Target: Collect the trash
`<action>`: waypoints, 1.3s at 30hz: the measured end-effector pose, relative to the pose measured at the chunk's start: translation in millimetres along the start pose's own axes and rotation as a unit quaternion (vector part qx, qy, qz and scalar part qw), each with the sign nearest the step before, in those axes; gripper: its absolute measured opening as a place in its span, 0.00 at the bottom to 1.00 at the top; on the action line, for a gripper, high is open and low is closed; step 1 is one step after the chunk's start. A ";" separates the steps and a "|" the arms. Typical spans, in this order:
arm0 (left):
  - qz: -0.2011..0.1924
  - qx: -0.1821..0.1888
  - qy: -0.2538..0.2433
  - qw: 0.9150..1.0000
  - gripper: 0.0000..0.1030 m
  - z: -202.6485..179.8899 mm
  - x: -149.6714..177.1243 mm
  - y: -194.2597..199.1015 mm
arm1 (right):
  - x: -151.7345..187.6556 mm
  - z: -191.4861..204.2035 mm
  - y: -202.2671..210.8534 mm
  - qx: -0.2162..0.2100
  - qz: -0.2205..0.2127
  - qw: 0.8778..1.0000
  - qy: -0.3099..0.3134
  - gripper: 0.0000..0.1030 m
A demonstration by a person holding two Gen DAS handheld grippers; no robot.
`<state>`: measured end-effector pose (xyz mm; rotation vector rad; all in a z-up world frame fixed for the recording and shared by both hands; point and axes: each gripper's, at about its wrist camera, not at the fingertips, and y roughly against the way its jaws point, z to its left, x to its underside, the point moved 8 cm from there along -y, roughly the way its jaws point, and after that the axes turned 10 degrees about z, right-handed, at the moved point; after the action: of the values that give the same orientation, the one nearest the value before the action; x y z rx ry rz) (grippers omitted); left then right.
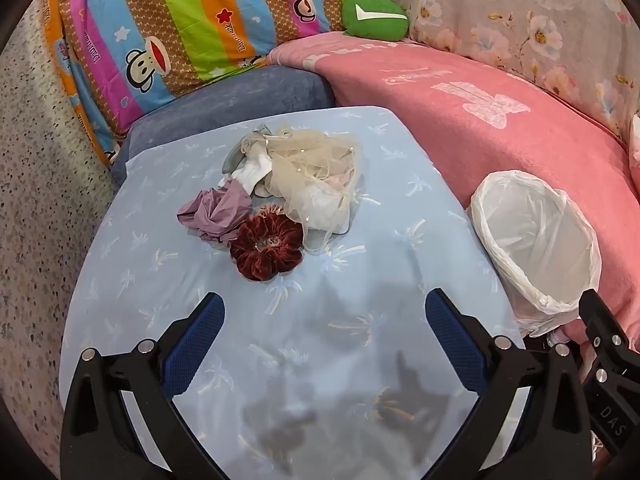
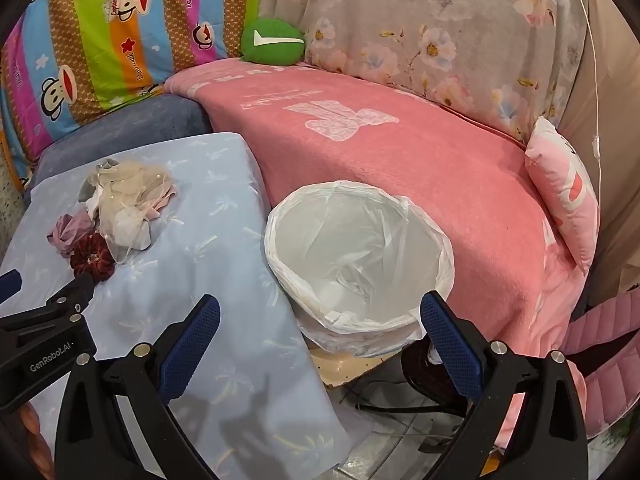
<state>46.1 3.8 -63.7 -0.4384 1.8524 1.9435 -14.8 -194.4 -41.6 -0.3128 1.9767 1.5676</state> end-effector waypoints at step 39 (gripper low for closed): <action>0.010 0.001 0.005 1.000 0.93 3.7 6.2 1.4 | 4.2 8.0 6.4 0.004 -0.001 1.000 0.009 0.94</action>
<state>40.3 7.9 -65.3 -0.4313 1.8716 1.9559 -19.1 -184.3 -39.9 -0.3265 1.9956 1.5605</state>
